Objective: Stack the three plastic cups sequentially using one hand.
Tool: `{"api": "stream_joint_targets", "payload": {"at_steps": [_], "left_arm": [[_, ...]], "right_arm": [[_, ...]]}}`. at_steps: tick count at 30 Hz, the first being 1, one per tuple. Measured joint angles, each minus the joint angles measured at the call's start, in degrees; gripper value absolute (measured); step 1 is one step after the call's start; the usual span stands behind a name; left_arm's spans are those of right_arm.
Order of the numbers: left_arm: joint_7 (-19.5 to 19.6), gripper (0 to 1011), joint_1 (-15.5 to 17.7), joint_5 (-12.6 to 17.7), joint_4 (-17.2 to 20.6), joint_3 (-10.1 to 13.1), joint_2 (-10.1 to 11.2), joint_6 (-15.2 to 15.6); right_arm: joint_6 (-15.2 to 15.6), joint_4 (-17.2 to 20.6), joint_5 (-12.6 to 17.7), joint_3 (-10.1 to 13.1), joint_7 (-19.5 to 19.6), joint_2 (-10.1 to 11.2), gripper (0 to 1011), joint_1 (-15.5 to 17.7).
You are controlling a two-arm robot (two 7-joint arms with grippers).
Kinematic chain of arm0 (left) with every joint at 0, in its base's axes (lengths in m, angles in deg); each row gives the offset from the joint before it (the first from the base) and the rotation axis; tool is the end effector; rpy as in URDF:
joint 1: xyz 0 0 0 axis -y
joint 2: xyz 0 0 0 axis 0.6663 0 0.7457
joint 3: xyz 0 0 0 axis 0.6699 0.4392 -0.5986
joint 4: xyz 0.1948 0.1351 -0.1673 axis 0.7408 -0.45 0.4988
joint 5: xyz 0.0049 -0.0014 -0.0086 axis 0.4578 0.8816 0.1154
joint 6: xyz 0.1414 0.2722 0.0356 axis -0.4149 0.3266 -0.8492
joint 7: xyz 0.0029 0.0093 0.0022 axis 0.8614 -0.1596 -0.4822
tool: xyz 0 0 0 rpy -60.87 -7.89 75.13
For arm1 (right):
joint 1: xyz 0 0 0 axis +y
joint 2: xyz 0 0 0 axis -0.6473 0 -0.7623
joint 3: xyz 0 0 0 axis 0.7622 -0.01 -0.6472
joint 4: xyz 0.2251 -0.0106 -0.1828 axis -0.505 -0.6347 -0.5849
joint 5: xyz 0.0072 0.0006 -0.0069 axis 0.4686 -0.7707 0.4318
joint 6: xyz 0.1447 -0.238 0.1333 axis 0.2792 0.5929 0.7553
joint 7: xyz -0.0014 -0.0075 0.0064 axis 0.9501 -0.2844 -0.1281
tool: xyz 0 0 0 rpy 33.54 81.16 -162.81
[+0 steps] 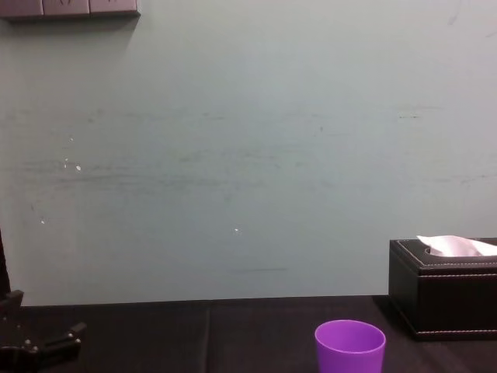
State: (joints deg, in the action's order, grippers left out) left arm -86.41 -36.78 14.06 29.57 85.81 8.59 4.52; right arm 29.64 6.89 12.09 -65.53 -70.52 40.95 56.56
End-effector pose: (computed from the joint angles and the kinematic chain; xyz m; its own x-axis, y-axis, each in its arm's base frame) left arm 0.3581 0.0826 -0.3023 0.2925 0.8802 0.3737 -0.9552 0.2876 0.0703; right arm 0.2829 -0.1278 -0.3073 0.7687 -0.6360 0.0681 0.6348 0.7456 -0.2026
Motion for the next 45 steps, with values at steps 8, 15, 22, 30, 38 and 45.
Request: {"api": "stream_joint_targets", "payload": {"at_steps": [8, 15, 22, 30, 38, 45], "left_arm": [[0.0, 1011, 0.0, 0.0, 0.0, 0.0, 0.0, 0.0], [0.0, 1011, 0.0, 0.0, 0.0, 0.0, 0.0, 0.0], [0.0, 1011, 0.0, 0.0, 0.0, 0.0, 0.0, 0.0], [0.0, 1011, 0.0, 0.0, 0.0, 0.0, 0.0, 0.0], [0.0, 1011, 0.0, 0.0, 0.0, 0.0, 0.0, 0.0], [0.0, 1011, 0.0, 0.0, 0.0, 0.0, 0.0, -0.01]], "right_arm": [[0.15, -0.28, -0.14, -0.2, -0.22, -0.35, 1003, -0.38], [0.1, -0.15, -0.13, -0.12, -0.19, -0.22, 929, -0.24], [0.05, -0.08, -0.1, -0.08, -0.15, -0.13, 773, -0.17], [0.0, -0.04, -0.05, -0.02, -0.08, -0.1, 733, -0.12], [-0.01, 0.01, -0.03, -0.01, -0.01, -0.06, 732, -0.08], [0.04, 0.3, -0.23, 0.06, 0.44, -0.09, 732, 0.04]]}}
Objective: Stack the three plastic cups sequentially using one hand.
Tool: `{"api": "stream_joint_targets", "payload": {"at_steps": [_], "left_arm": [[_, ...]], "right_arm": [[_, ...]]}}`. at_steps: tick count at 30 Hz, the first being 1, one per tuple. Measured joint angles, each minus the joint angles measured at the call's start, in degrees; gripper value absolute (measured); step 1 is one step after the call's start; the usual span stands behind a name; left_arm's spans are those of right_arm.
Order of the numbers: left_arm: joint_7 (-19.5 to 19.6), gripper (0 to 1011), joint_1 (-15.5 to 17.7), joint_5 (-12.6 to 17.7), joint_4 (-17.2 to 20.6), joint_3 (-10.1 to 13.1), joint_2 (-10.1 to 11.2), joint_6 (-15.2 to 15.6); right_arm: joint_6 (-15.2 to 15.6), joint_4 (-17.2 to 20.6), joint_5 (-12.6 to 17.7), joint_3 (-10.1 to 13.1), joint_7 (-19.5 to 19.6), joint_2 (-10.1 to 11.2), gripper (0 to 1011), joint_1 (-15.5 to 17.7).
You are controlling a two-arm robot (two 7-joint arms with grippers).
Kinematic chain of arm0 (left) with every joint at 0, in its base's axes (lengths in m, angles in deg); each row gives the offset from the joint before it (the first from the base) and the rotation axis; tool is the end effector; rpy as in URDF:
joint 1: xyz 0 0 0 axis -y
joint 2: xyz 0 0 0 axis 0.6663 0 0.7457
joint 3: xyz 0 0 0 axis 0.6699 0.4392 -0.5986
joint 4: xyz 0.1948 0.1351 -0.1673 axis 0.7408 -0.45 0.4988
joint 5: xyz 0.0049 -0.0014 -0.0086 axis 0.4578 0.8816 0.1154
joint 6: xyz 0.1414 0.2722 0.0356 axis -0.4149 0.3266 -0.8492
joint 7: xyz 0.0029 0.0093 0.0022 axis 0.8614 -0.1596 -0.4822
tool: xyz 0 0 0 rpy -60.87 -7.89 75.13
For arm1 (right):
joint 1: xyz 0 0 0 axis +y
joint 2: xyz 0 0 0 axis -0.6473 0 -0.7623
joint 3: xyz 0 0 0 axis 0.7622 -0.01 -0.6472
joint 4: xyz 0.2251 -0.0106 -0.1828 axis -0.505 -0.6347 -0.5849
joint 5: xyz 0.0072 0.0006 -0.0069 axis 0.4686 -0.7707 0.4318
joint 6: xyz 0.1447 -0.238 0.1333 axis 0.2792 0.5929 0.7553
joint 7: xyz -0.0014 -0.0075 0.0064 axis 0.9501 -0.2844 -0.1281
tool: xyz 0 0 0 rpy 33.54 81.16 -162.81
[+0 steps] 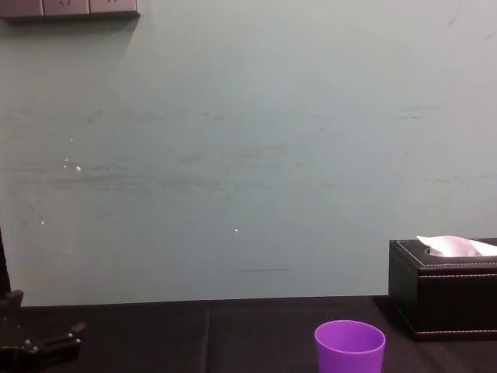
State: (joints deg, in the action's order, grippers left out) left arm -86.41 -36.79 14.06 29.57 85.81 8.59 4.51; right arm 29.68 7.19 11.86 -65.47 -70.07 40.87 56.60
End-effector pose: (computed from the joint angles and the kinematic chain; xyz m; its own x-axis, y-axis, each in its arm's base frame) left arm 0.3580 0.0826 -0.3023 0.2926 0.8802 0.3736 -0.9552 0.2876 0.0703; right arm 0.2829 -0.1266 -0.3063 0.7654 -0.6394 0.0733 0.6393 0.7424 -0.2002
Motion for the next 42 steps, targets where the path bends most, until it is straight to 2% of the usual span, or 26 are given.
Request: {"api": "stream_joint_targets", "payload": {"at_steps": [7, 13, 19, 23, 30, 42], "left_arm": [[0.0, 1011, 0.0, 0.0, 0.0, 0.0, 0.0, 0.0], [0.0, 1012, 0.0, 0.0, 0.0, 0.0, 0.0, 0.0], [0.0, 1011, 0.0, 0.0, 0.0, 0.0, 0.0, 0.0], [0.0, 1011, 0.0, 0.0, 0.0, 0.0, 0.0, 0.0], [0.0, 1011, 0.0, 0.0, 0.0, 0.0, 0.0, 0.0], [0.0, 1011, 0.0, 0.0, 0.0, 0.0, 0.0, 0.0]], "right_arm": [[1.11, 3.9, -1.02, 2.07, 3.31, -0.2, 732, 2.02], [3.81, 8.43, -0.62, 4.48, 5.1, 0.18, 732, 3.59], [5.63, 10.67, -0.44, 5.2, 5.73, 0.15, 732, 2.88], [6.86, 11.56, -0.79, 5.05, 6.12, -0.22, 732, 1.25], [9.13, 11.21, -1.74, 3.19, 6.66, -1.82, 732, -3.33], [12.77, 6.75, -4.15, -2.02, 7.44, -5.94, 732, -13.25]]}}
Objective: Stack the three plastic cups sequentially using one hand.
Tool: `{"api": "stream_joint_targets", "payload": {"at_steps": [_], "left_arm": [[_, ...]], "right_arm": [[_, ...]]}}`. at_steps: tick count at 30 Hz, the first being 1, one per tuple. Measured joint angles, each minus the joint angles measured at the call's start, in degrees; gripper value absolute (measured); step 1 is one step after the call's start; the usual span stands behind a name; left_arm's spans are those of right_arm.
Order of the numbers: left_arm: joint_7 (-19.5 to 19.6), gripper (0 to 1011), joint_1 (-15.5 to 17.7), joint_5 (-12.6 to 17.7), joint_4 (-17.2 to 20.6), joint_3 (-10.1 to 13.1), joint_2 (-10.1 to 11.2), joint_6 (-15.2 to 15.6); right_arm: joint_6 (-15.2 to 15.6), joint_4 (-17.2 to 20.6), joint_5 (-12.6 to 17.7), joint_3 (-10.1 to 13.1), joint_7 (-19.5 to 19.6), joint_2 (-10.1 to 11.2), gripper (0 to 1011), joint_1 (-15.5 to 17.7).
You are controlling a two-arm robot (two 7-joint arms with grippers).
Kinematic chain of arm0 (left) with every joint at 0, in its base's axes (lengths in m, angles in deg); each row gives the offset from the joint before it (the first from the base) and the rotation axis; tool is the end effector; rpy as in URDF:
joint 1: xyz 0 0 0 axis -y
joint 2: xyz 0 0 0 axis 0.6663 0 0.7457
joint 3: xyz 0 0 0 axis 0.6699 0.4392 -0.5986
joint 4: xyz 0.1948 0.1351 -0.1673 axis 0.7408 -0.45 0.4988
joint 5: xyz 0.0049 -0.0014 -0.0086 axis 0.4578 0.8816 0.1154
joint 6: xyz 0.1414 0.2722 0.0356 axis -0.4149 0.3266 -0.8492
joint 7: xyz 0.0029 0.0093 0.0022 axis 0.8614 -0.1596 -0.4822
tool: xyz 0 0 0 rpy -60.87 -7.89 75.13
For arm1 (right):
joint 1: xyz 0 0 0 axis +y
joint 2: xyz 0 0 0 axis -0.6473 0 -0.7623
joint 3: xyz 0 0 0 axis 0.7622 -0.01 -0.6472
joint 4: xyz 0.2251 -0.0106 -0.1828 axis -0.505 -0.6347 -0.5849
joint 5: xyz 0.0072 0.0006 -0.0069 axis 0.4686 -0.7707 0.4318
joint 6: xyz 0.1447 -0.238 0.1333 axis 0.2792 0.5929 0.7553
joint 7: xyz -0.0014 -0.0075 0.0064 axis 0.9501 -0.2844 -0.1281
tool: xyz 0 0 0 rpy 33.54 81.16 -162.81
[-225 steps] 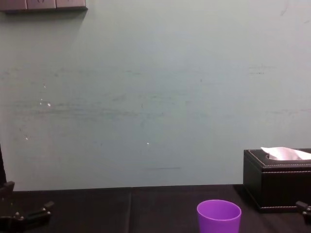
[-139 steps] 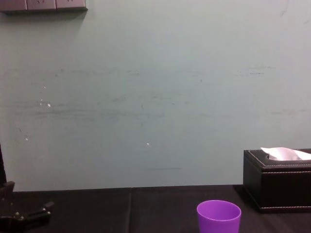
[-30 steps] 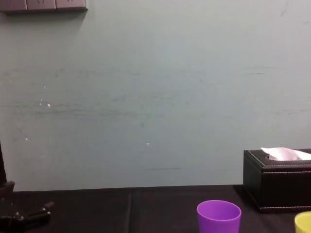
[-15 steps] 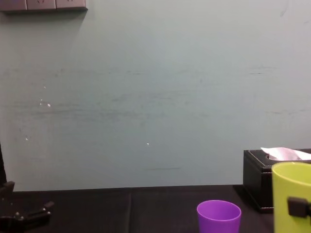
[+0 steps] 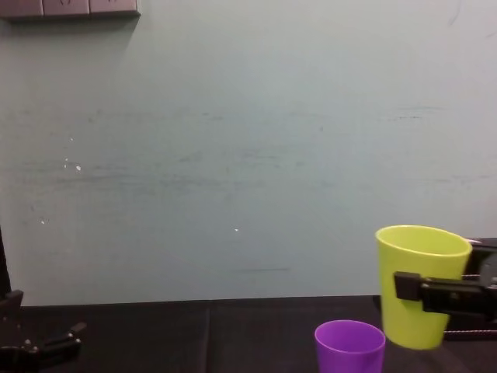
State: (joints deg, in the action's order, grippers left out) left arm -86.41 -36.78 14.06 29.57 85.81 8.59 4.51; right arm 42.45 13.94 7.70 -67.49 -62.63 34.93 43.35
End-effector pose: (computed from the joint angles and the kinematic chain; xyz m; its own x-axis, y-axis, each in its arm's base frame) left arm 0.3581 0.0826 -0.3023 0.2925 0.8802 0.3737 -0.9552 0.2876 0.0702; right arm 0.3388 -0.0681 -0.2233 0.7063 -0.6868 0.1716 0.7064 0.6993 -0.1090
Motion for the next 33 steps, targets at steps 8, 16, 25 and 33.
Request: {"api": "stream_joint_targets", "payload": {"at_steps": [8, 16, 25, 33], "left_arm": [[0.0, 1012, 0.0, 0.0, 0.0, 0.0, 0.0, 0.0], [0.0, 1011, 0.0, 0.0, 0.0, 0.0, 0.0, 0.0], [0.0, 1011, 0.0, 0.0, 0.0, 0.0, 0.0, 0.0], [0.0, 1011, 0.0, 0.0, 0.0, 0.0, 0.0, 0.0]], "right_arm": [[1.35, -3.49, -2.05, -3.06, 0.28, -2.49, 732, -4.89], [2.1, -7.13, -3.85, -5.46, 0.31, -4.74, 732, -8.65], [2.34, -9.88, -4.66, -6.58, 0.07, -6.31, 732, -10.95], [2.19, -11.98, -5.29, -7.32, -0.39, -7.11, 732, -12.37]]}}
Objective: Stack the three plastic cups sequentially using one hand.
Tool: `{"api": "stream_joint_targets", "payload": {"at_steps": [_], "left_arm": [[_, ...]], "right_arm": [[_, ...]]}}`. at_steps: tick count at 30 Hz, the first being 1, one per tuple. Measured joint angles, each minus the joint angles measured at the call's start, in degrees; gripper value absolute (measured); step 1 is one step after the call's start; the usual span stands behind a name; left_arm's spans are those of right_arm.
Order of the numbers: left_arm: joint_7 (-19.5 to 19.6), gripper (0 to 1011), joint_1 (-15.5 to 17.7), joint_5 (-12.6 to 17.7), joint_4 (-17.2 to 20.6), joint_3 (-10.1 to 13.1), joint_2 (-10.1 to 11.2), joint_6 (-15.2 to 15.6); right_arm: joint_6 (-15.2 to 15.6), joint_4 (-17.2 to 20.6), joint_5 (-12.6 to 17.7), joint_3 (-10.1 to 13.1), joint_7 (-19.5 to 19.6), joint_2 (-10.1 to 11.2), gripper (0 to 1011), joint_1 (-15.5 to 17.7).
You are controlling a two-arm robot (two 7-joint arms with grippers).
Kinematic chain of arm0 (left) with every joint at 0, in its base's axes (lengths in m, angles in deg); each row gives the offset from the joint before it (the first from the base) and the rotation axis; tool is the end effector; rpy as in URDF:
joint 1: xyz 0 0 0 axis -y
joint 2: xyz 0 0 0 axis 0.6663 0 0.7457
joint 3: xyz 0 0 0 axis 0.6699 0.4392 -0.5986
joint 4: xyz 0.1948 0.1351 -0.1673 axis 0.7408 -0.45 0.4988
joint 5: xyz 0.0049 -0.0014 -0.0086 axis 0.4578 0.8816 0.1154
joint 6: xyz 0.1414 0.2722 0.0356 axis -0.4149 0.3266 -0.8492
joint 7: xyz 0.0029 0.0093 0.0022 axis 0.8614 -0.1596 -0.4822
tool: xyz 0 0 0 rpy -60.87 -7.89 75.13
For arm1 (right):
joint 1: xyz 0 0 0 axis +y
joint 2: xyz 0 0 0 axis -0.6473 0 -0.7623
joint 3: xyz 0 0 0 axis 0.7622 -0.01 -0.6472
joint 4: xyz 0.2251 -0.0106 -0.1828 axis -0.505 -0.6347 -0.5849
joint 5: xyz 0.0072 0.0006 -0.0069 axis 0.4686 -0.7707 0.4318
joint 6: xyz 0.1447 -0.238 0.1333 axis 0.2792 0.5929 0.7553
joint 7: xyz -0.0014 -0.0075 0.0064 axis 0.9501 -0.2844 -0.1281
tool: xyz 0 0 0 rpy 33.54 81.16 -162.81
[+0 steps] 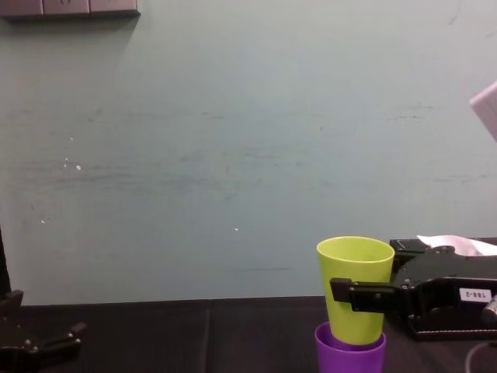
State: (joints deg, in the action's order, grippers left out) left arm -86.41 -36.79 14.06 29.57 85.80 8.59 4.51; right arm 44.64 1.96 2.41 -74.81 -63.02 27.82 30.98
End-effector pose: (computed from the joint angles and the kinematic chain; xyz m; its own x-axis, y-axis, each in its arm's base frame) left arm 0.3580 0.0826 -0.3023 0.2924 0.8803 0.3736 -0.9552 0.2875 0.0702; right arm 0.3929 -0.0325 -0.2296 0.7156 -0.6724 0.1893 0.6982 0.6974 -0.1616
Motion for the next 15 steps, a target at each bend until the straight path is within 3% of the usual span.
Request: {"api": "stream_joint_targets", "payload": {"at_steps": [15], "left_arm": [[0.0, 1011, 0.0, 0.0, 0.0, 0.0, 0.0, 0.0]], "right_arm": [[-1.19, -3.38, -0.7, -0.94, -1.03, -0.97, 732, -0.95]]}}
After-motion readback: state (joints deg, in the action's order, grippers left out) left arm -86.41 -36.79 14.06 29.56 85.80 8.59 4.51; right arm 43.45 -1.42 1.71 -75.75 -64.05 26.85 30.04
